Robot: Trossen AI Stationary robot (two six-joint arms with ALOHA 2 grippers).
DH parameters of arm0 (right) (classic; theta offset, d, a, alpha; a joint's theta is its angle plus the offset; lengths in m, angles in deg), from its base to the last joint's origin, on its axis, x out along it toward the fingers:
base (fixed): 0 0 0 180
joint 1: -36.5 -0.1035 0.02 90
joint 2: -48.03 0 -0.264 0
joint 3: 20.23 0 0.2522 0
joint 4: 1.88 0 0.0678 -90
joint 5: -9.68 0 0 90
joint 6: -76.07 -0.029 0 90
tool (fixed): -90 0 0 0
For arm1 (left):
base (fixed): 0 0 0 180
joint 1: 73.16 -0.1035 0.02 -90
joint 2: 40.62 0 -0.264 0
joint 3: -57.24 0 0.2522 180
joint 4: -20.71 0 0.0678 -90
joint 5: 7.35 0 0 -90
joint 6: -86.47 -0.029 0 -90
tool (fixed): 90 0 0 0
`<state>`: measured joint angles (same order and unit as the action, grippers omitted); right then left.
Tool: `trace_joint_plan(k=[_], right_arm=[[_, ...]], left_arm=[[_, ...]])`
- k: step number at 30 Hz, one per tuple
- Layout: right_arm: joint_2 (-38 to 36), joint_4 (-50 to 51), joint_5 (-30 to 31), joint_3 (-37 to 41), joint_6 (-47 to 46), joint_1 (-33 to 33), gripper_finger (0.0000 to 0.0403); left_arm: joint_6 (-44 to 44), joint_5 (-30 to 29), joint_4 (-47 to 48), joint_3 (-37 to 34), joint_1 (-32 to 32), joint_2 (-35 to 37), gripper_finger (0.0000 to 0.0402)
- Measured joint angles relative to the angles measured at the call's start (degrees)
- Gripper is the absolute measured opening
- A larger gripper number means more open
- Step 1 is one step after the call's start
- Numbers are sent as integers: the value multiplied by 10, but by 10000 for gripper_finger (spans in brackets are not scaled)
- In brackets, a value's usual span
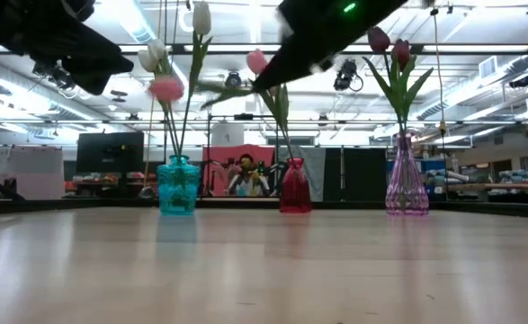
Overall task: Sort flowers into vase by color
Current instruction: Put the pink flower into the red vase
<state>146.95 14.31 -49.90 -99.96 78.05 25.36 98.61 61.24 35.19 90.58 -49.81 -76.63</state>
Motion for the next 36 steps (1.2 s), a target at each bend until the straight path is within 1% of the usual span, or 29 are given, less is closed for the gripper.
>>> trace_joint_plan(k=[2,4,7,9,11,13,15,19,22,24,29,31,36], right_arm=[[-39,-17,33,35,-11,-19,3],[-77,-63,63,77,-14,-38,3],[-120,-177,80,146,0,-58,3],[-138,-262,80,193,17,-65,3],[-147,-355,74,234,39,-66,3],[-148,-439,54,268,53,-63,3],[-145,-499,26,292,62,-57,3],[-125,-599,-20,314,83,-51,3],[-102,-633,-36,315,99,-52,3],[-89,-643,-46,314,105,-52,3],[-60,-701,-47,314,122,-52,3],[-52,-724,-51,314,131,-51,3],[-52,-727,-65,313,132,-47,3]], left_arm=[[8,0,-40,-18,0,0,144],[17,-6,-94,-39,0,-2,144],[28,-39,-170,-57,-1,-26,144],[31,-59,-188,-56,-1,-57,144],[27,-68,-200,-44,-1,-100,144],[10,-72,-226,-26,-4,-146,144],[-14,-73,-260,-3,-12,-190,144],[-41,-74,-302,45,-36,-266,144],[-53,-71,-331,77,-58,-316,144],[-63,-55,-351,96,-73,-347,144],[-71,35,-378,145,-109,-415,144],[-72,53,-377,164,-119,-443,144],[-76,81,-378,209,-141,-495,144]])
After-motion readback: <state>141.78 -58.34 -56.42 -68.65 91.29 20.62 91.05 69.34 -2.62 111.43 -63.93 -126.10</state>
